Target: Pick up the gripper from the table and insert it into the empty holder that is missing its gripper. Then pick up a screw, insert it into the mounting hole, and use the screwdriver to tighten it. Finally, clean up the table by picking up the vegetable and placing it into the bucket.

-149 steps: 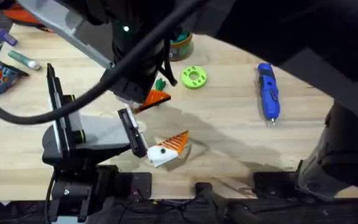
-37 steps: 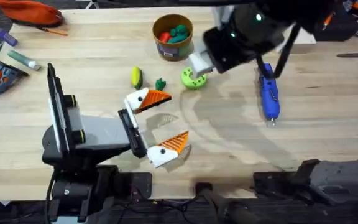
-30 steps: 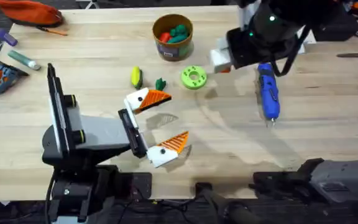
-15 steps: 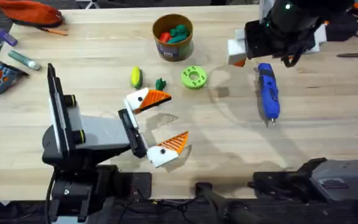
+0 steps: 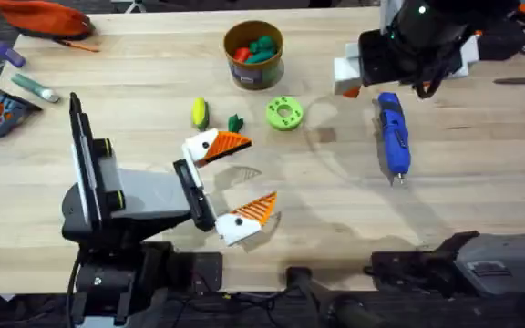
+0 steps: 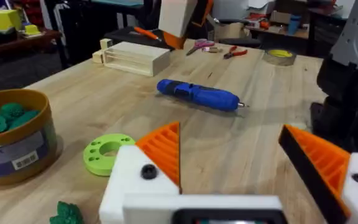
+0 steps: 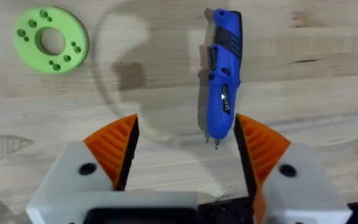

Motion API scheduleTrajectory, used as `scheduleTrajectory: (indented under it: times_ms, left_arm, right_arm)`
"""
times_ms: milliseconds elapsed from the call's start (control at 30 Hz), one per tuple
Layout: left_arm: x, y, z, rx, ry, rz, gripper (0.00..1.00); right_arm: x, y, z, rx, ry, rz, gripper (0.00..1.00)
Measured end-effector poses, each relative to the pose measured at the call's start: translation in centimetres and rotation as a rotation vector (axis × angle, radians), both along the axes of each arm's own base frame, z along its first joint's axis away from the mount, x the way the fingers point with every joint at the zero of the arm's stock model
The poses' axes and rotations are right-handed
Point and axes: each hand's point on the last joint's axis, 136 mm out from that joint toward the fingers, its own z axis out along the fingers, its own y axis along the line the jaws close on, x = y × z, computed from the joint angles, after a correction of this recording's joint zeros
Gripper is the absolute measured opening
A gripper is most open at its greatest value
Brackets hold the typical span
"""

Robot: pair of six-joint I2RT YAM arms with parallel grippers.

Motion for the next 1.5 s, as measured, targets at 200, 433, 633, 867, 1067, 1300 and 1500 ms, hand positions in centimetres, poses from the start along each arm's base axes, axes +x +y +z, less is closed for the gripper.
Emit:
scheduleTrajectory:
  times_ms: [200,433,633,867,1067,1300,1500]
  left_arm:
    - [0.0,0.0,0.0,0.0,0.0,0.0,0.985]
    - [0.0,0.0,0.0,-0.001,0.001,-0.002,0.787]
    - [0.0,0.0,0.0,0.001,-0.003,-0.003,0.026]
    - [0.0,0.0,0.0,0.001,-0.003,-0.003,0.006]
    - [0.0,0.0,0.0,0.001,-0.003,-0.003,0.006]
    - [0.0,0.0,0.0,0.001,-0.003,-0.003,0.006]
    - [0.0,0.0,0.0,0.001,-0.003,-0.003,0.006]
  right_arm:
    - [0.0,0.0,0.0,0.0,0.0,0.0,0.882]
    - [0.0,0.0,0.0,0.0,0.0,0.0,0.882]
    - [0.0,0.0,0.0,-0.001,0.001,0.0,0.882]
    - [0.4,0.0,0.1,0.013,-0.017,-0.019,0.882]
    - [2.0,-1.4,0.3,0.042,-0.06,-0.098,0.882]
    - [4.1,-2.8,0.0,0.084,-0.097,-0.141,0.882]
    - [4.5,-5.1,-3.4,0.102,-0.031,-0.144,0.882]
